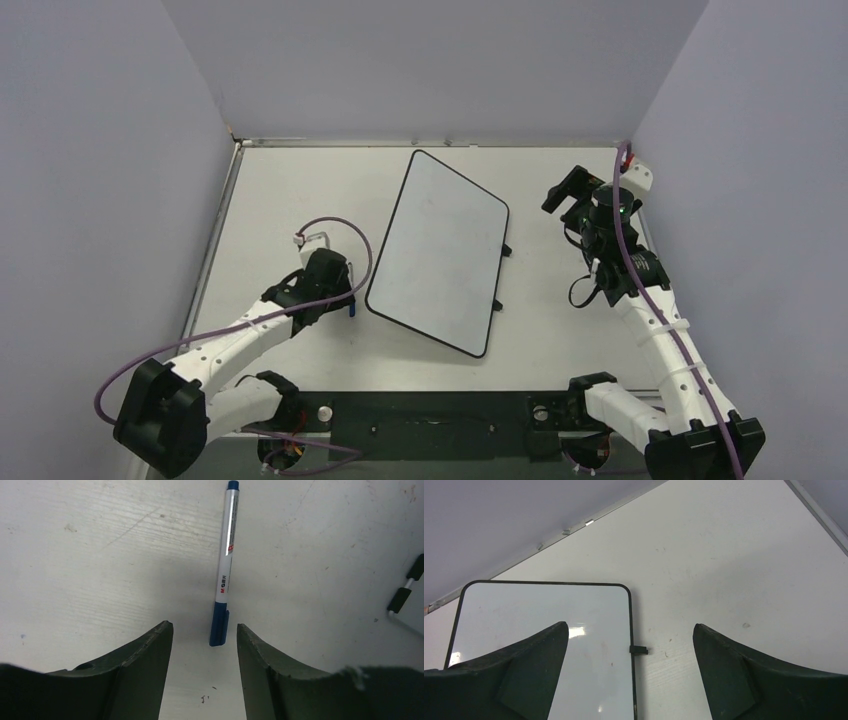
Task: Write a sentence on the whiteboard
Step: Pick up the whiteboard marker from the center of the board.
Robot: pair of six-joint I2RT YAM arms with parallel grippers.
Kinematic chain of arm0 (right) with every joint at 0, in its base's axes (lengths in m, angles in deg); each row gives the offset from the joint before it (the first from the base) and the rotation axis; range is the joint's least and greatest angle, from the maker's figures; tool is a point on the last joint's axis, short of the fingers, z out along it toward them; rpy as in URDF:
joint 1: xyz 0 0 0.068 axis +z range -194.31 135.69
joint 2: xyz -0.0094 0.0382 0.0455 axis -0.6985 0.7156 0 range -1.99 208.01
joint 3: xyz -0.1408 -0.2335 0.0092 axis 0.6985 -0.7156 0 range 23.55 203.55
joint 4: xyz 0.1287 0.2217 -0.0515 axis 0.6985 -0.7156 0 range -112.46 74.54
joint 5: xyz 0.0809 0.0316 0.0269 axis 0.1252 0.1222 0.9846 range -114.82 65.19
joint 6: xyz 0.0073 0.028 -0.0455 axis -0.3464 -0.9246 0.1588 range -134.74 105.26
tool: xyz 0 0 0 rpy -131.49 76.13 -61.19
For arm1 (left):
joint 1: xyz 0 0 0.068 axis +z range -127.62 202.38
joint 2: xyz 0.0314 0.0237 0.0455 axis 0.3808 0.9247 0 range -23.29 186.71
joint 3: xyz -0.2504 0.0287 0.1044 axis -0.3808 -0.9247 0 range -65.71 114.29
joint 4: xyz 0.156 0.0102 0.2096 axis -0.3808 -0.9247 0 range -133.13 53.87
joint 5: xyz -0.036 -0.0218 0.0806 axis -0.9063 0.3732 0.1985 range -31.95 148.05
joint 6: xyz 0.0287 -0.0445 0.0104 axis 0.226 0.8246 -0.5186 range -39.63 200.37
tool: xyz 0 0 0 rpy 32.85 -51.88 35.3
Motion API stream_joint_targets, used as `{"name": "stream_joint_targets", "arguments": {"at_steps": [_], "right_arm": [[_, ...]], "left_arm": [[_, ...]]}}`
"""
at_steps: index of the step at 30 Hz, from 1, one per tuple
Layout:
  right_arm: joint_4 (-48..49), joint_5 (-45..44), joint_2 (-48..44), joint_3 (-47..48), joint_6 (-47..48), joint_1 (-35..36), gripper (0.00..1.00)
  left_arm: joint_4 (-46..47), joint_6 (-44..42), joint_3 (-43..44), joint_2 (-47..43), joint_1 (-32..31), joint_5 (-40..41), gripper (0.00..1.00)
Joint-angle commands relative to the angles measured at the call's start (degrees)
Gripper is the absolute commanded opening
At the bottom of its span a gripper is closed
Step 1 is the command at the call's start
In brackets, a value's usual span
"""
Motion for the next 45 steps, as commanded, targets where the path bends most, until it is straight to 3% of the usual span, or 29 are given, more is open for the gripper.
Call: {"name": "stream_joint_targets", "arguments": {"at_steps": [1, 6, 16, 26, 31, 32, 34, 45], "right_arm": [[-0.3, 2.0, -1.0, 1.7, 1.1, 0.2, 0.90], [-0.3, 2.6, -1.1, 1.6, 1.3, 0.2, 0.90], [-0.3, 3.0, -1.1, 1.4, 1.7, 0.2, 0.89], [-0.2, 3.2, -1.5, 1.0, 1.9, 0.2, 0.89], [-0.3, 3.5, -1.7, 0.9, 1.8, 0.2, 0.89], [-0.3, 3.6, -1.8, 0.9, 1.8, 0.2, 0.89], [-0.4, 3.7, -1.8, 0.8, 2.0, 0.2, 0.89], [-1.3, 4.4, -1.8, 1.7, 2.0, 0.2, 0.89]], "left_arm": [[4.6, 0.3, -0.5, 2.3, -2.9, 0.5, 0.47], [5.8, 0.7, -0.8, 4.9, -3.9, -0.2, 0.41], [5.9, 3.8, -0.4, 10.3, -5.4, 1.4, 0.40], [5.6, 6.0, 0.6, 14.3, -5.5, 2.5, 0.30], [4.7, 7.2, 1.8, 17.1, -5.5, 2.9, 0.13], [4.7, 7.4, 1.9, 17.2, -5.5, 2.9, 0.04], [4.8, 7.6, 1.6, 17.1, -5.6, 2.9, 0.00], [-2.7, 5.8, 1.7, 4.2, -5.9, 5.6, 0.00]]}}
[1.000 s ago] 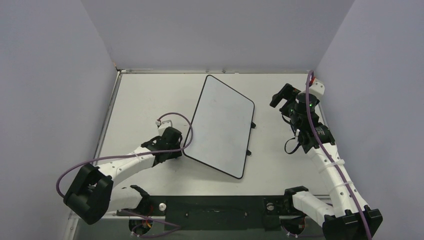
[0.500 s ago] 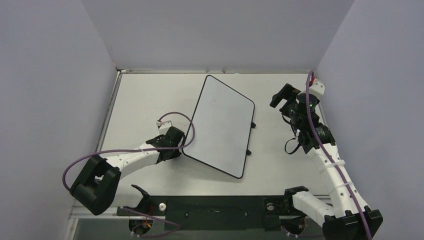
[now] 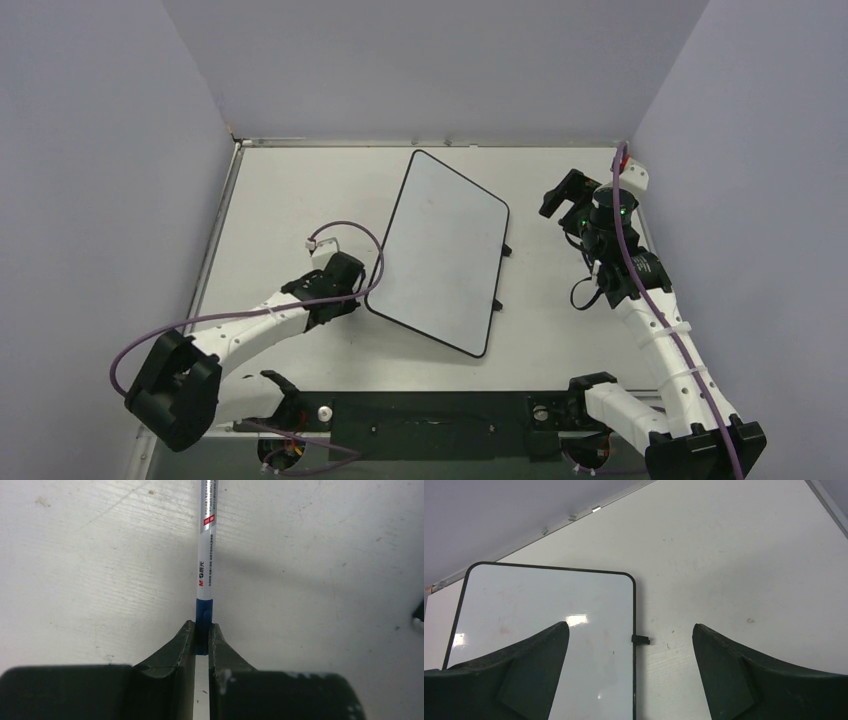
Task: Write a sentence on the whiteboard
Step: Pick up the whiteboard marker from the center of the board.
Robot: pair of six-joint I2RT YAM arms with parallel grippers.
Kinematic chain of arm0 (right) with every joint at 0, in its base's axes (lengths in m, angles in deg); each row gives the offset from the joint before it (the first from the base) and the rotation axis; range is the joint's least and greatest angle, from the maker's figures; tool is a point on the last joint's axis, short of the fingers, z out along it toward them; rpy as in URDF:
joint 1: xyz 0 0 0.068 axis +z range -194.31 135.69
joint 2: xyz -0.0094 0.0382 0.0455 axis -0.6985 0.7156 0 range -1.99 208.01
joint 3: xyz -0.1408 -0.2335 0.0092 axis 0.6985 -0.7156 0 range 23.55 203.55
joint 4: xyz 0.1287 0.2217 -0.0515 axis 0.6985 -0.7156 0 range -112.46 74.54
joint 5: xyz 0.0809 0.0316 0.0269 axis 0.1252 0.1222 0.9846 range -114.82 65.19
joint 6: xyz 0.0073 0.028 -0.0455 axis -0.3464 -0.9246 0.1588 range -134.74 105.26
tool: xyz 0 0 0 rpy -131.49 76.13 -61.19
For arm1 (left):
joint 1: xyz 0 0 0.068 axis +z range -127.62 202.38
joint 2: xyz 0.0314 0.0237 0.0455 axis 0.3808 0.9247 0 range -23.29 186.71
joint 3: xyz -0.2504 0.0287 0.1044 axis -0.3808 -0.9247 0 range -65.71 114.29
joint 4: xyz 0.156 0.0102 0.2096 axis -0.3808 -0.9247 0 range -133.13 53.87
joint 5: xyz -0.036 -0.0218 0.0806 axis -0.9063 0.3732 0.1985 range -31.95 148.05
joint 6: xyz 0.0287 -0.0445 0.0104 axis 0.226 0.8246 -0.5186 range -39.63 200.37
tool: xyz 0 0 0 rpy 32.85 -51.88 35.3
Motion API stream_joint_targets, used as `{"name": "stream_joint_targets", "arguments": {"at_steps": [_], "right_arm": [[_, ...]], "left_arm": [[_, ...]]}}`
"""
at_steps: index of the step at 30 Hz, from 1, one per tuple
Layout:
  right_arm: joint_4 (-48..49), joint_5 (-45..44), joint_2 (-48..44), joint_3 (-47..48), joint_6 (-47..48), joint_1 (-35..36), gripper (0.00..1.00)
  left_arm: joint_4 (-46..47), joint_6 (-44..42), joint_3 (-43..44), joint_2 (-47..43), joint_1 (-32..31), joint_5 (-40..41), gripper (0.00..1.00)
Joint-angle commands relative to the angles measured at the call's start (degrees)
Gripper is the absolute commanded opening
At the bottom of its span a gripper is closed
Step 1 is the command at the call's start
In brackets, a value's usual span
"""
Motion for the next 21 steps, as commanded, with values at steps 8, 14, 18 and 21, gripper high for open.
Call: {"name": "stream_joint_targets", "arguments": {"at_steps": [8, 14, 18, 21], "right_arm": [[-0.2, 1.5, -1.8, 2.5, -0.1, 0.5, 0.88], [0.3, 4.7, -3.7, 2.8, 0.1, 0.6, 0.88], [3.2, 9.9, -5.9, 1.9, 0.0, 0.7, 0.88], [6.9, 13.3, -7.6, 0.3, -0.5, 0.8, 0.88]], "left_arm": [[-13.4, -2.9, 5.0, -18.3, -0.2, 5.9, 0.00], [-18.9, -5.9, 10.2, -26.2, -0.1, 7.0, 0.00], [-21.1, -8.0, 15.7, -31.1, -0.1, 5.9, 0.00], [-20.4, -10.9, 19.3, -33.4, -0.1, 2.8, 0.00]]}}
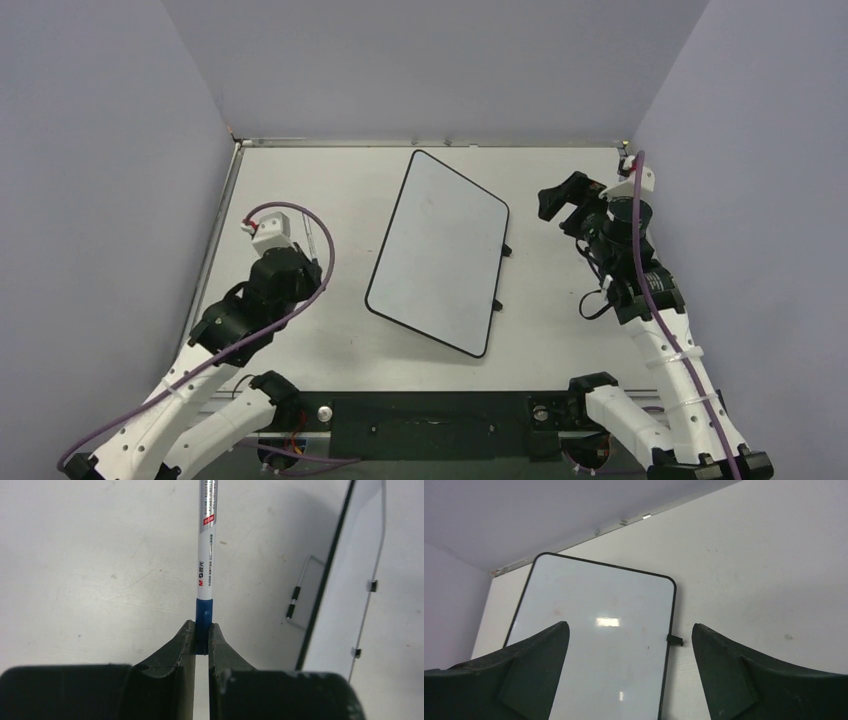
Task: Write a sentence on the whiteboard
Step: Pass from the left arm to the right
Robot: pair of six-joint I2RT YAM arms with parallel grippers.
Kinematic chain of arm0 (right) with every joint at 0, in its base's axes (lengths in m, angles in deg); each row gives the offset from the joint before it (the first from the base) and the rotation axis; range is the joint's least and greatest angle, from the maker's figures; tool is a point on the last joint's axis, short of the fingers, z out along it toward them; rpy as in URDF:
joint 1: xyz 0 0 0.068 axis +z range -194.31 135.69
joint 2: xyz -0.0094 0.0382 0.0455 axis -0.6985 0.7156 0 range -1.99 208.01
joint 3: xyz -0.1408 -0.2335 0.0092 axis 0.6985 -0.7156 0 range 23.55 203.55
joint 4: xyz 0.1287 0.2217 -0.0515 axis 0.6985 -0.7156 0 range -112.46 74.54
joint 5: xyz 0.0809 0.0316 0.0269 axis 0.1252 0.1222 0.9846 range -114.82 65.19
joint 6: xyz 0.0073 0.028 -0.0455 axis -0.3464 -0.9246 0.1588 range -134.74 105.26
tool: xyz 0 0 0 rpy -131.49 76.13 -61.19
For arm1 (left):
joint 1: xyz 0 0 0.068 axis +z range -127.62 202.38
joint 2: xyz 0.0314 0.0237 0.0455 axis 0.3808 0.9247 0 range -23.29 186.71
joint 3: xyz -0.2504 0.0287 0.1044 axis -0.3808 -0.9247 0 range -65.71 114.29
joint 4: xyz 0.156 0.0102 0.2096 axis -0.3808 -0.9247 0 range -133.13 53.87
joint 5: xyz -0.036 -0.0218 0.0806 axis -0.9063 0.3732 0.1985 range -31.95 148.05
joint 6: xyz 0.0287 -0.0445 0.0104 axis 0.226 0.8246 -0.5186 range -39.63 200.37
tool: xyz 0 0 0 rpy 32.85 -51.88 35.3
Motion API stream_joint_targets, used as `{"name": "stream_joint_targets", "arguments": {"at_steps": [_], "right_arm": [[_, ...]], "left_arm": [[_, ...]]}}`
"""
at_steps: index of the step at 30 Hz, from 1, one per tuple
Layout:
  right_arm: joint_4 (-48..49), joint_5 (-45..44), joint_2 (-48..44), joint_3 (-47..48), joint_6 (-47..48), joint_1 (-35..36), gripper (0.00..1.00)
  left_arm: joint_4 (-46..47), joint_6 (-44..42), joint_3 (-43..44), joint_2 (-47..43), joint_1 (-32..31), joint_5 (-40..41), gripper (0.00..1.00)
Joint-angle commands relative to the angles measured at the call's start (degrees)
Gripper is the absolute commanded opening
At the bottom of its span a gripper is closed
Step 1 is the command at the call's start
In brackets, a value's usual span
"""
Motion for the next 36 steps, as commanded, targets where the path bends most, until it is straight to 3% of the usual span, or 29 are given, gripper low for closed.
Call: {"name": "stream_joint_targets", "arguments": {"at_steps": [1, 7, 11, 14, 21, 25, 36], "right_arm": [[7.3, 8.0, -3.6, -0.1, -0.7, 0.5, 0.88], [14.8, 16.8, -5.5, -3.0, -3.4, 0.5, 0.90], [22.4, 24.3, -7.3, -5.5, -5.5, 0.5, 0.92], [31.7, 33.7, -7.9, -7.7, -9.7, 0.4, 0.93], [50.5, 48.0, -6.6, -11.9, -20.3, 2.1, 0.93], [52.2, 49.7, -6.8, -12.0, -20.5, 5.5, 0.91], [48.7, 46.1, -7.2, -9.6, -13.2, 16.7, 0.89]], "left_arm": [[-0.4, -6.1, 7.9, -3.1, -0.1, -4.3, 0.00], [3.1, -13.1, 15.3, -2.6, -0.1, -14.8, 0.00], [8.9, -16.5, 15.8, -1.3, -0.1, -29.9, 0.00], [16.1, -16.1, 14.6, -0.9, -0.2, -42.8, 0.00], [28.0, -12.5, 11.6, 2.1, -0.3, -58.0, 0.00], [34.1, -10.1, 10.1, 4.3, -0.9, -64.3, 0.00], [43.3, -8.4, 11.3, 10.8, -3.6, -71.8, 0.00]]}}
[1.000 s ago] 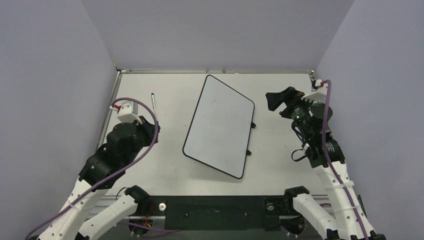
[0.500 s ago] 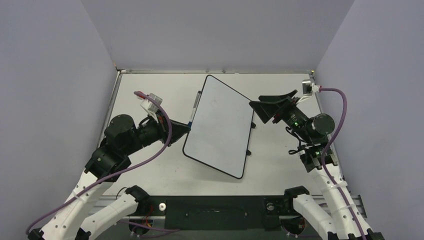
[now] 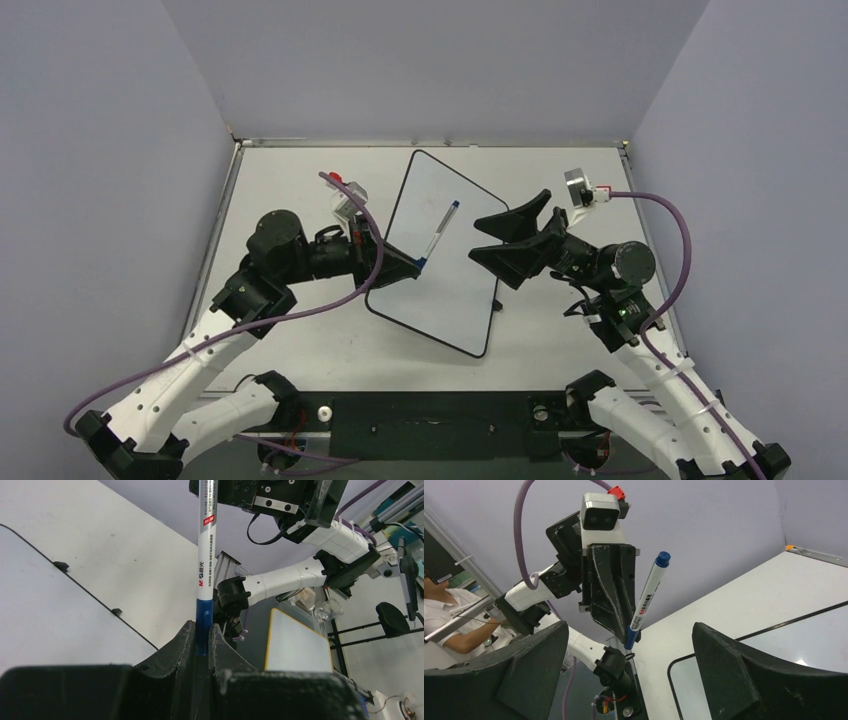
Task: Write a sentence on the whiteboard
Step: Pass from the left arm to the right
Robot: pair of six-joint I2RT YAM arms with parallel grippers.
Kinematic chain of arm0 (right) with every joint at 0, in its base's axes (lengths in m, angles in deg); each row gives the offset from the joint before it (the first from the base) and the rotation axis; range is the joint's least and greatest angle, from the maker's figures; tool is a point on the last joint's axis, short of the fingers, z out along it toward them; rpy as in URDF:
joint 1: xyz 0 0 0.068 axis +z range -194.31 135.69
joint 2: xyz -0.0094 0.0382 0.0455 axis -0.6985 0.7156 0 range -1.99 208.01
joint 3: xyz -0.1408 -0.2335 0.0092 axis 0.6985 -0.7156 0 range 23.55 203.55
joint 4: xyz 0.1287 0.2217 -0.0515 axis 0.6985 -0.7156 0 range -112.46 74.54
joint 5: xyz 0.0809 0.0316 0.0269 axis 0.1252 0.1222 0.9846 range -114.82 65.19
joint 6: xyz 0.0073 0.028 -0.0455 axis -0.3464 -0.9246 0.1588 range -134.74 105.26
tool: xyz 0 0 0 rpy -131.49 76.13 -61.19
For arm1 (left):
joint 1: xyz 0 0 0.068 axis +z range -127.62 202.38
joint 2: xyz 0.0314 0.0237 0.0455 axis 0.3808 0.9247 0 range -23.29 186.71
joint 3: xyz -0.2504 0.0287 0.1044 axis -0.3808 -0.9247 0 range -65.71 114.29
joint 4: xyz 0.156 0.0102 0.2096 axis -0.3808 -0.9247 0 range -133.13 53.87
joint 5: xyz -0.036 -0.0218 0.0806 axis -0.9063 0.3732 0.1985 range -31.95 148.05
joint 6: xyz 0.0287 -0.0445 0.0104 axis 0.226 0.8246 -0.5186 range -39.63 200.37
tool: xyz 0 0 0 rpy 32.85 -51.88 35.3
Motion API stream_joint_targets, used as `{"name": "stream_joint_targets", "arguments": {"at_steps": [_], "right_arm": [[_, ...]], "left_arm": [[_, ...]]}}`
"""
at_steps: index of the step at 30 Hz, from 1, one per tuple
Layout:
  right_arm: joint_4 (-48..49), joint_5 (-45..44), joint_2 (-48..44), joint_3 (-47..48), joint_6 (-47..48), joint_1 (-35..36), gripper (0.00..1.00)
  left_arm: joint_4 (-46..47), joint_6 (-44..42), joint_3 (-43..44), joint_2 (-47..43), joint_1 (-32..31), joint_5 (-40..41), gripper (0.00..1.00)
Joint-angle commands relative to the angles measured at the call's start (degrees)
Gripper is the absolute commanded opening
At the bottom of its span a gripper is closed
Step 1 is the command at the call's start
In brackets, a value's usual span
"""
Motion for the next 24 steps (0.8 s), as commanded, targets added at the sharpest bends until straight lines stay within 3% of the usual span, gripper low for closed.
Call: {"name": "stream_joint_targets", "arguments": {"at_steps": [1, 8, 24], "right_arm": [[3.5, -1.3, -0.3, 2.1, 3.1, 2.9, 0.89], [7.2, -1.4, 1.4, 2.1, 3.1, 6.4, 0.87], [7.5, -0.8, 2.9, 4.0, 3.7, 9.4, 0.83]], "left_arm": [[9.0, 1.3, 1.6, 1.2, -1.5, -4.6, 0.00], [15.0, 3.7, 1.2, 4.0, -3.6, -6.2, 0.00], [15.7, 1.4, 3.9, 8.9, -9.6, -10.3, 0.00]]}}
